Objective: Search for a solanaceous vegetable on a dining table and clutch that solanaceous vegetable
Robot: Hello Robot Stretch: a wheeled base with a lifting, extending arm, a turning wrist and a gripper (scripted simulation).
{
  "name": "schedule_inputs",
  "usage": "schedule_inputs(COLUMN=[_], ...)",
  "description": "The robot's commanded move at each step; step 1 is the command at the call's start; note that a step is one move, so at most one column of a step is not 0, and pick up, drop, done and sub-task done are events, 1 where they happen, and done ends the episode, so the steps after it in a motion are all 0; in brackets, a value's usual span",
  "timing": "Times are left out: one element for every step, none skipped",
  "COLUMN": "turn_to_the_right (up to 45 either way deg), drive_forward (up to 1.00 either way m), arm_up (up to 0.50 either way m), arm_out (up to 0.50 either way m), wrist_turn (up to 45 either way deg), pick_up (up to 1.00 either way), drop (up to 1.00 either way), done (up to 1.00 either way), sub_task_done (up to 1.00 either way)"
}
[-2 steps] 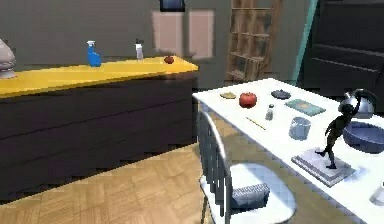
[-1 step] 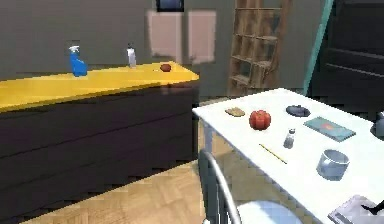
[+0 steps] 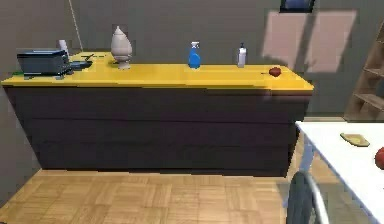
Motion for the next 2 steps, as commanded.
schedule_inputs(turn_to_the_right=[0.0,45.0], drive_forward=[0.60,0.00], arm_up=[0.00,0.00], arm_out=[0.00,0.00], wrist_turn=[0.0,0.0], pick_up=[0.00,0.00], drop=[0.00,0.00], done=[0.00,0.00], sub_task_done=[0.00,0.00])
